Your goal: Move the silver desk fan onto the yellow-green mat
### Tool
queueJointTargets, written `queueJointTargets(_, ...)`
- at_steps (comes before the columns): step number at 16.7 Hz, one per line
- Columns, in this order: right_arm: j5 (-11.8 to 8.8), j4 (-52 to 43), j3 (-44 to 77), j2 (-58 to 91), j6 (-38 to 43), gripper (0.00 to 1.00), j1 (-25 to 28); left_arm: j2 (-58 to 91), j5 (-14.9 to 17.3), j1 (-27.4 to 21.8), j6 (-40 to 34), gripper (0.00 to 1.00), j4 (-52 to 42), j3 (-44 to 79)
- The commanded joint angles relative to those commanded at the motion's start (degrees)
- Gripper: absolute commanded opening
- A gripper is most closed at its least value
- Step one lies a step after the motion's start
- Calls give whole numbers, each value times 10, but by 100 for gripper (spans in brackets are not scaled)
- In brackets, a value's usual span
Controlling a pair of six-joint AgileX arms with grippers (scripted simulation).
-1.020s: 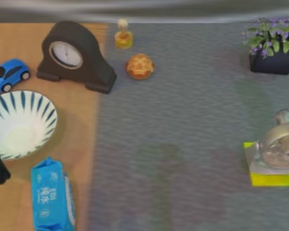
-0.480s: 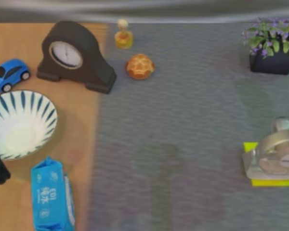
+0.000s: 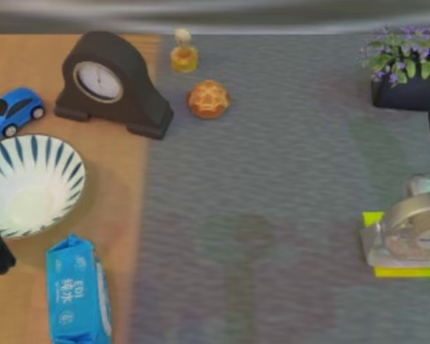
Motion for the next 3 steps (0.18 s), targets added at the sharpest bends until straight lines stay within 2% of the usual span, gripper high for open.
queueJointTargets(3,0,0,0,0,0,100,0,0,0,0,0,100,0,0)
